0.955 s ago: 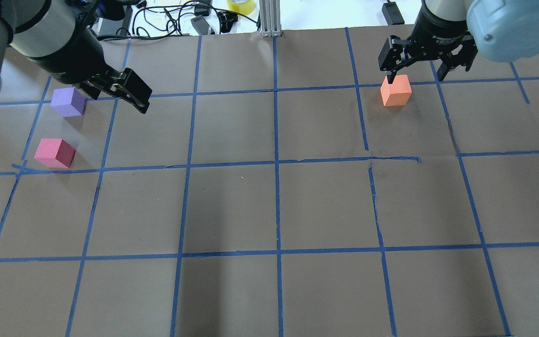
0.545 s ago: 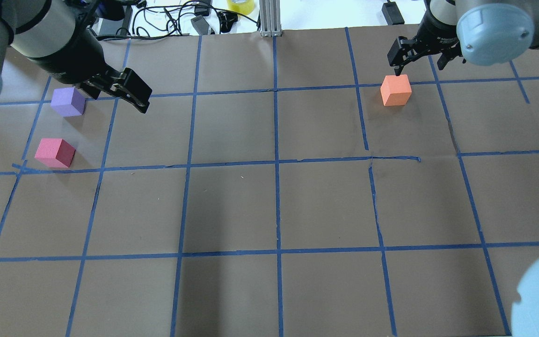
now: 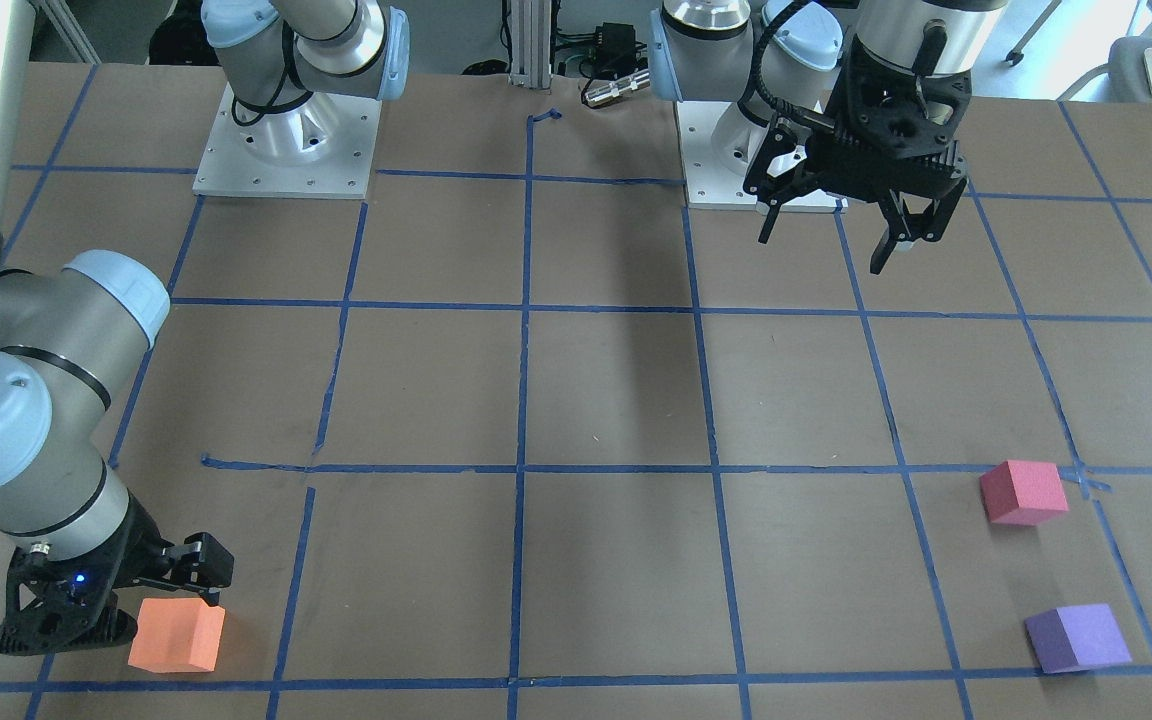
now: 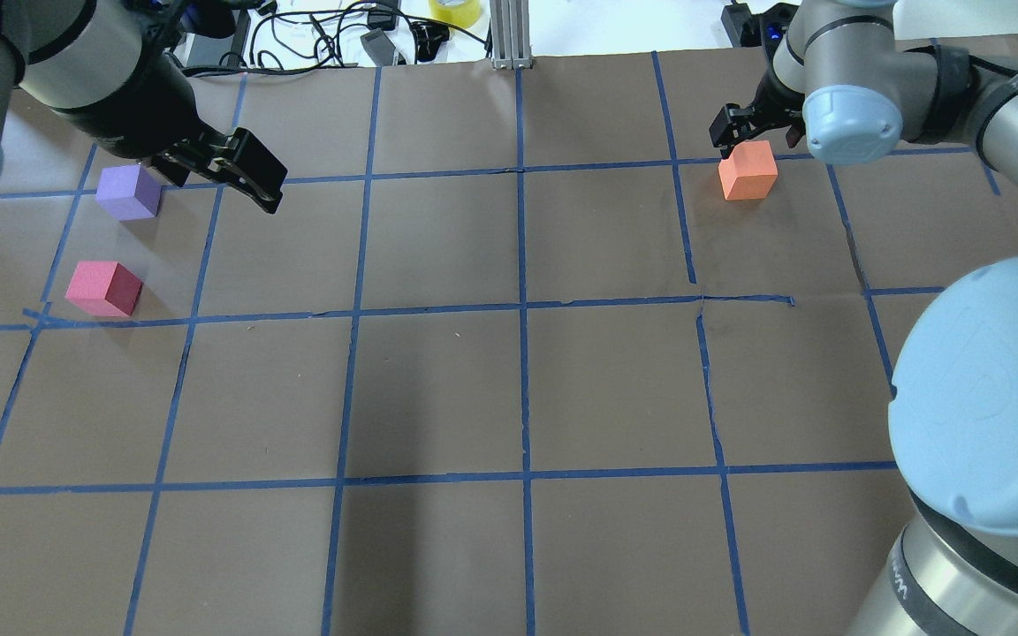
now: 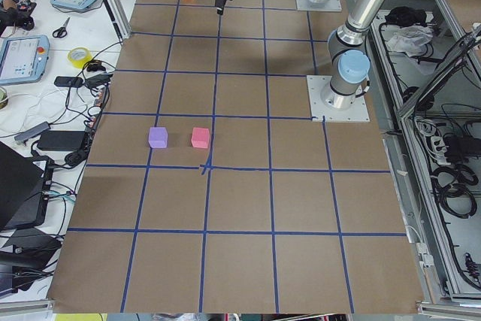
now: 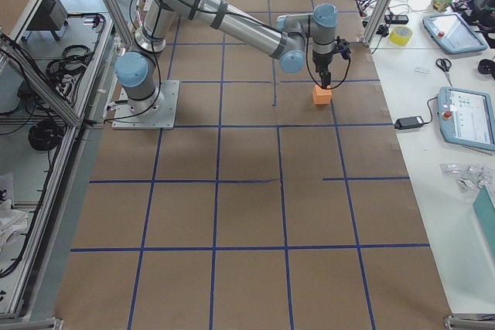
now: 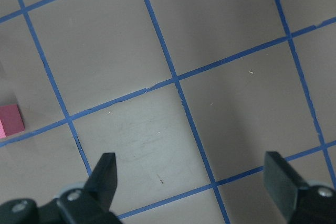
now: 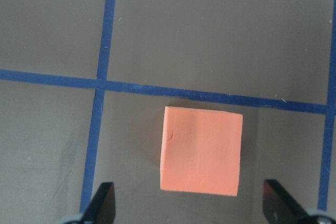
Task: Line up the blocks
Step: 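Lower the open right gripper over the orange cube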
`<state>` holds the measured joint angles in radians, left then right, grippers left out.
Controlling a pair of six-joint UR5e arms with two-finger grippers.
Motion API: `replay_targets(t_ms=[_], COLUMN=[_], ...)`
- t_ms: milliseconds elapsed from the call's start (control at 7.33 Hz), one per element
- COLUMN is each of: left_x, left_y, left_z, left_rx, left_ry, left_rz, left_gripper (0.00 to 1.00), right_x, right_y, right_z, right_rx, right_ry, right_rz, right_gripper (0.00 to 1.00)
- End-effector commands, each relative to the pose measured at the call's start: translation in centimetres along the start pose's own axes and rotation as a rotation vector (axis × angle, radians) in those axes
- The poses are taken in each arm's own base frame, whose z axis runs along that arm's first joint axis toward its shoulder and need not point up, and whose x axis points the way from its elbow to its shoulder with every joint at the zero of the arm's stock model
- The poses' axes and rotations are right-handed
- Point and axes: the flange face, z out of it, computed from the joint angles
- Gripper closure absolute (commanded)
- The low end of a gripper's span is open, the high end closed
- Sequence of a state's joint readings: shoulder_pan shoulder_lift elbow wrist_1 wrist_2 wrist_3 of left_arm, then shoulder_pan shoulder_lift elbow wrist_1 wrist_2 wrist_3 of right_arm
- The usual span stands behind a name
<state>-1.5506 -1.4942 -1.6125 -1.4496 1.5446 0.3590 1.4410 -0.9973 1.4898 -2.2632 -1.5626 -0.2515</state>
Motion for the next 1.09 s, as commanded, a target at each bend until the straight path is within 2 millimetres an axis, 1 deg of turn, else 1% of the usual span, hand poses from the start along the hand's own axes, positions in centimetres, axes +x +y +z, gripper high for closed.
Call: replay_targets(t_ms=[0, 136, 409, 545, 682, 818, 955], left_x=[-0.1, 0.0, 0.1, 0.1, 0.1, 0.2, 0.2], left_y=[0.0, 0.0, 0.1, 0.1, 0.1, 0.1, 0.1], left_z=[0.1, -0.1, -0.4, -0.4, -0.4, -0.5, -0.4], left_rx=[-0.001, 0.002, 0.010, 0.011, 0.011, 0.012, 0.011], left_ry=[0.000, 0.001, -0.004, -0.003, -0.003, -0.003, -0.001], left_rz=[-0.001, -0.001, 0.000, 0.001, 0.001, 0.002, -0.001], left_gripper=[0.00, 0.00, 0.00, 0.00, 0.00, 0.00, 0.00], right_x=[0.3, 0.5, 1.9, 2.0, 1.8, 1.8, 1.8], right_y=[-0.7, -0.7, -0.6, -0.9, -0.7, -0.7, -0.7], right_z=[3.7, 4.1, 4.8, 4.7, 6.0, 6.6, 6.6], right_rx=[0.025, 0.020, 0.011, 0.015, 0.001, -0.004, -0.004], right_ry=[0.012, 0.014, 0.016, 0.019, 0.002, -0.002, -0.002], right_rz=[0.008, 0.005, 0.029, 0.032, 0.035, 0.054, 0.093], right_gripper=[0.00, 0.00, 0.00, 0.00, 0.00, 0.00, 0.28])
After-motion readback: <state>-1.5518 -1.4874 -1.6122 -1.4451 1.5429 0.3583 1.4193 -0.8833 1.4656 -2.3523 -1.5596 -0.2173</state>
